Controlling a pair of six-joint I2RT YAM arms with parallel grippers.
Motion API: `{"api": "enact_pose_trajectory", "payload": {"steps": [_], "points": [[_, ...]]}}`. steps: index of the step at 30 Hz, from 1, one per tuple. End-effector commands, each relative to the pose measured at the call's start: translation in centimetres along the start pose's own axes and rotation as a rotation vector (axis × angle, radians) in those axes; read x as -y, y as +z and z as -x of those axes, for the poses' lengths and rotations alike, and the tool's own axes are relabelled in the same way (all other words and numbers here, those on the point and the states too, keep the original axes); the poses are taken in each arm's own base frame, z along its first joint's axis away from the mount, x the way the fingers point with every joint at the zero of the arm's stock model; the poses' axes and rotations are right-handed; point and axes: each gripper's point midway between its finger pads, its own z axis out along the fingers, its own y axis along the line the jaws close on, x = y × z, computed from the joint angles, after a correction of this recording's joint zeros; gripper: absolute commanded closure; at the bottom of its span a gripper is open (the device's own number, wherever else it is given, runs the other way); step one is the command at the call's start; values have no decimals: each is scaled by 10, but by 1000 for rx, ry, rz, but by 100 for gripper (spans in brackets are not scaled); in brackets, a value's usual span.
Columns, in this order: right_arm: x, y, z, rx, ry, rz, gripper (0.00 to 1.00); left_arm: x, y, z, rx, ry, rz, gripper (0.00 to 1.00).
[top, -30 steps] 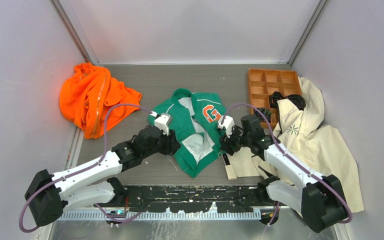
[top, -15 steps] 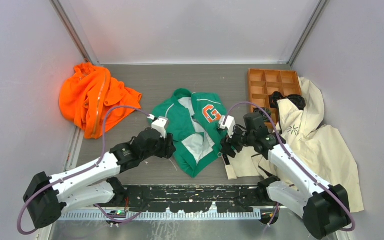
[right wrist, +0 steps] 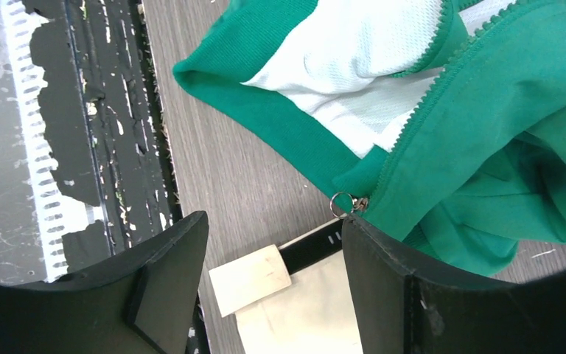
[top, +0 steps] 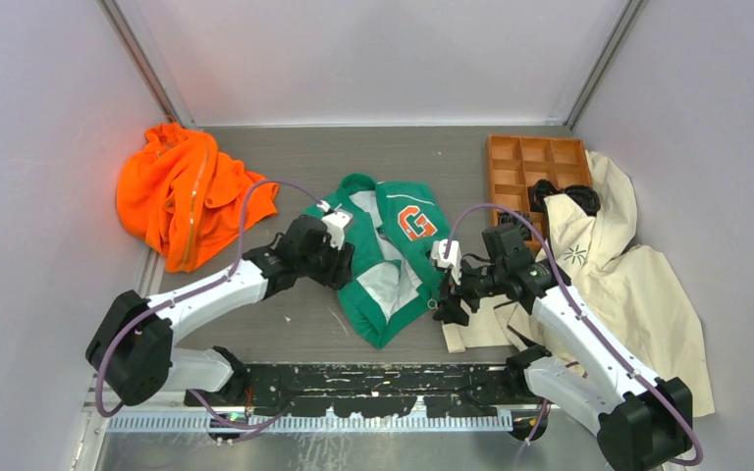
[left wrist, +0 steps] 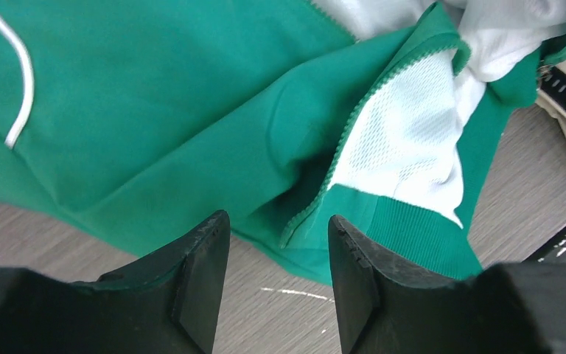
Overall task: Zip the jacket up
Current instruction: Pick up the jacket from the center of the board.
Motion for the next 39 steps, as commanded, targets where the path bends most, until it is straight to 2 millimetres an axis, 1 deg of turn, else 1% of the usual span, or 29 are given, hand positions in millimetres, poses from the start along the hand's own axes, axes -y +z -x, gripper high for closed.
{"api": "enact_pose_trajectory", "payload": {"steps": [1, 3, 7, 10, 12, 13, 14, 15, 19, 21, 24, 25, 27, 29, 33, 36, 39], "points": [[-2, -5, 24, 73, -56, 23, 28, 21, 8, 23, 18, 57, -151, 48], [-1, -5, 26, 81, -57, 22, 28, 24, 13, 20, -7, 53, -176, 49], [-1, -4, 27, 88, -51, 25, 28, 29, 18, 17, -37, 45, -213, 55], [-2, -3, 30, 102, -40, 30, 27, 27, 20, 15, -51, 40, -213, 62], [-1, -1, 33, 118, -25, 33, 27, 28, 19, 14, -60, 38, -216, 73], [-1, -1, 35, 128, -13, 34, 27, 29, 18, 15, -59, 35, -221, 81], [0, 0, 38, 141, 0, 34, 27, 30, 17, 17, -58, 25, -223, 92], [0, 0, 42, 157, 22, 34, 28, 32, 14, 19, -55, 10, -223, 99], [7, 6, 69, 269, 228, 31, 33, 40, -4, 28, -38, -43, -233, 100], [13, 10, 84, 336, 375, 28, 34, 47, -12, 28, -29, -56, -245, 100], [22, 17, 103, 412, 540, 2, 35, 63, -21, 28, -11, -75, -284, 100], [24, 21, 108, 424, 589, -5, 36, 70, -22, 24, -14, -88, -299, 100], [33, 27, 110, 435, 699, -56, 37, 80, -26, 23, 5, -101, -323, 100], [37, 31, 114, 440, 795, -75, 38, 86, -29, 21, 19, -117, -330, 100], [37, 42, 120, 443, 953, -80, 37, 95, -37, 19, 53, -150, -344, 100], [39, 51, 112, 426, 1074, -110, 36, 101, -42, 20, 78, -174, -364, 100], [33, 60, 102, 401, 1154, -114, 36, 109, -44, 22, 97, -192, -390, 100]]}}
